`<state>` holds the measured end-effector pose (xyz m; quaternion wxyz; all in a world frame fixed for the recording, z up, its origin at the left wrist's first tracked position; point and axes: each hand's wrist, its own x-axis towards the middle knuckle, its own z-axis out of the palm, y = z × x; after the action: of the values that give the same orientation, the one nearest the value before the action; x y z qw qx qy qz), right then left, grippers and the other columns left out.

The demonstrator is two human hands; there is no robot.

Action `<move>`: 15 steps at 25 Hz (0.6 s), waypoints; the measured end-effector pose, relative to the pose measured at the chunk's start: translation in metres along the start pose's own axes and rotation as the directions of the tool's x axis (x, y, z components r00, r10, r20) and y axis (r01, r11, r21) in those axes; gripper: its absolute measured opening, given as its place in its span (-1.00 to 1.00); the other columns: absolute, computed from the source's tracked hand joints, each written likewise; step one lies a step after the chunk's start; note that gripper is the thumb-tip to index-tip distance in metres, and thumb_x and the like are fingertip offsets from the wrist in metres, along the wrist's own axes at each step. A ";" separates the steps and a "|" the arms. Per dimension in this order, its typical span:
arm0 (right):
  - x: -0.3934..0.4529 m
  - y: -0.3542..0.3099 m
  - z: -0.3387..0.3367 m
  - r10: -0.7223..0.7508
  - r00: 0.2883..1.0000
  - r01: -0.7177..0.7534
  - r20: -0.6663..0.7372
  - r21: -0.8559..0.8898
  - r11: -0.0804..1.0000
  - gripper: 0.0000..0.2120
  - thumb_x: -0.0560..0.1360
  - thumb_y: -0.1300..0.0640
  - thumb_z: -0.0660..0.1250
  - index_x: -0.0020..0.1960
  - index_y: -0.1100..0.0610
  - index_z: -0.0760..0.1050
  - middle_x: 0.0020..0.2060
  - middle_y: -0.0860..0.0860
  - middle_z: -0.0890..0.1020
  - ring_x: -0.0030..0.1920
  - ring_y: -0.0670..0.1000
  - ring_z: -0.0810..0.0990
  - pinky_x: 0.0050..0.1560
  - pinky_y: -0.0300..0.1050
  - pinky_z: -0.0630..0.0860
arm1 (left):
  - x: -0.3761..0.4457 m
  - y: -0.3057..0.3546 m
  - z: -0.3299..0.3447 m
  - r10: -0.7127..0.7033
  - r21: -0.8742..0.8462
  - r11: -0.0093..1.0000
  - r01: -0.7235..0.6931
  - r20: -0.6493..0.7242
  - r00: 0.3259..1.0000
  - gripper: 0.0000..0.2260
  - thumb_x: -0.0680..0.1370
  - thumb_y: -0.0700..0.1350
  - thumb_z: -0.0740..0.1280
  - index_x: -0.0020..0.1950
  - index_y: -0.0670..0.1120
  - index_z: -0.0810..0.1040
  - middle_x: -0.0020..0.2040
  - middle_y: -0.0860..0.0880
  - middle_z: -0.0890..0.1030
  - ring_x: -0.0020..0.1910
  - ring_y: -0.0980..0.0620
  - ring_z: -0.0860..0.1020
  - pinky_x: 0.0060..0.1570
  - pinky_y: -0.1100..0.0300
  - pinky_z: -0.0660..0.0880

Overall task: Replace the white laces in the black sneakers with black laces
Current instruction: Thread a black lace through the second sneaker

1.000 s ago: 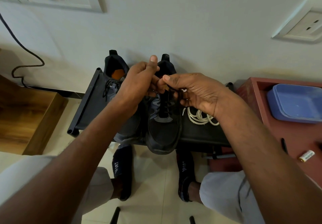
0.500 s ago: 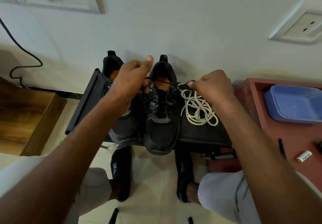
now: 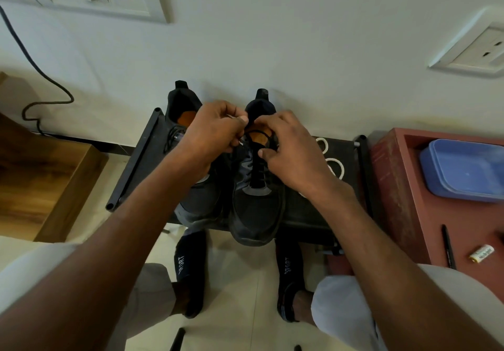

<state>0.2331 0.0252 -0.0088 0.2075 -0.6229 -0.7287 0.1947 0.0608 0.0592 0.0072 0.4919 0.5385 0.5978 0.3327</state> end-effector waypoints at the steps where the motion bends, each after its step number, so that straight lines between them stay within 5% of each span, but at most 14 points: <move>1: 0.000 0.001 0.002 0.006 1.000 -0.006 -0.005 -0.019 1.000 -0.57 0.52 0.11 0.51 0.35 -0.08 0.56 0.20 -0.11 0.55 0.14 0.01 0.60 0.11 0.06 0.59 | 0.001 -0.003 0.000 0.017 0.130 0.991 -0.012 -0.035 0.999 -0.89 0.64 -0.04 0.38 0.00 -0.07 0.60 -0.23 -0.01 0.59 -0.27 0.06 0.55 -0.24 0.16 0.48; 4: 0.002 0.003 0.001 0.078 0.991 -0.076 -0.111 0.017 0.997 -0.80 0.53 0.12 0.50 0.12 -0.08 0.67 0.03 -0.13 0.67 0.01 -0.02 0.65 -0.02 -0.01 0.61 | -0.001 -0.008 -0.002 0.061 0.488 0.872 -0.033 -0.042 0.997 -0.72 0.57 0.12 0.46 -0.07 -0.10 0.60 -0.27 -0.01 0.57 -0.29 0.06 0.53 -0.31 0.16 0.43; 7: 0.005 0.001 -0.005 0.172 0.965 -0.138 -0.196 0.175 0.975 -0.89 0.53 0.14 0.49 -0.02 -0.07 0.69 -0.17 -0.18 0.67 -0.15 -0.16 0.64 -0.12 -0.14 0.61 | -0.002 -0.010 -0.002 -0.028 0.585 0.811 -0.009 0.054 0.998 -0.74 0.54 0.07 0.51 -0.04 -0.12 0.63 -0.19 -0.05 0.62 -0.17 -0.01 0.59 -0.28 0.17 0.45; 9: 0.005 0.001 -0.004 0.129 0.978 -0.098 -0.167 0.181 0.979 -0.82 0.52 0.14 0.50 0.09 -0.07 0.68 -0.08 -0.18 0.65 -0.10 -0.17 0.62 -0.06 -0.13 0.60 | -0.001 -0.011 -0.001 -0.021 0.607 0.795 -0.014 0.050 0.999 -0.77 0.54 0.02 0.52 0.05 -0.09 0.60 -0.11 -0.01 0.61 -0.11 0.00 0.57 -0.24 0.17 0.43; 12: 0.002 0.001 0.004 0.005 1.000 -0.005 -0.007 -0.034 0.999 -0.59 0.54 0.07 0.50 0.36 0.02 0.56 0.22 -0.12 0.50 0.12 -0.04 0.59 0.11 0.00 0.59 | 0.001 -0.013 0.002 0.023 0.578 0.816 -0.005 -0.025 0.999 -0.62 0.54 -0.02 0.51 0.27 -0.09 0.48 0.03 -0.03 0.58 0.03 -0.05 0.55 -0.02 0.04 0.51; 15: 0.000 0.001 0.011 0.001 1.000 0.000 0.010 -0.107 0.994 -0.75 0.56 0.04 0.48 0.21 0.07 0.64 0.21 -0.13 0.51 0.12 -0.02 0.58 0.13 0.05 0.60 | 0.002 -0.017 0.005 0.020 0.587 0.809 -0.012 -0.007 1.000 -0.63 0.57 -0.05 0.47 0.33 -0.09 0.49 0.11 -0.05 0.60 0.09 -0.07 0.57 0.02 0.03 0.53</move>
<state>0.2283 0.0255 -0.0183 0.1704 -0.6323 -0.7389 0.1586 0.0604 0.0566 -0.0107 0.2951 0.6668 0.6699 0.1395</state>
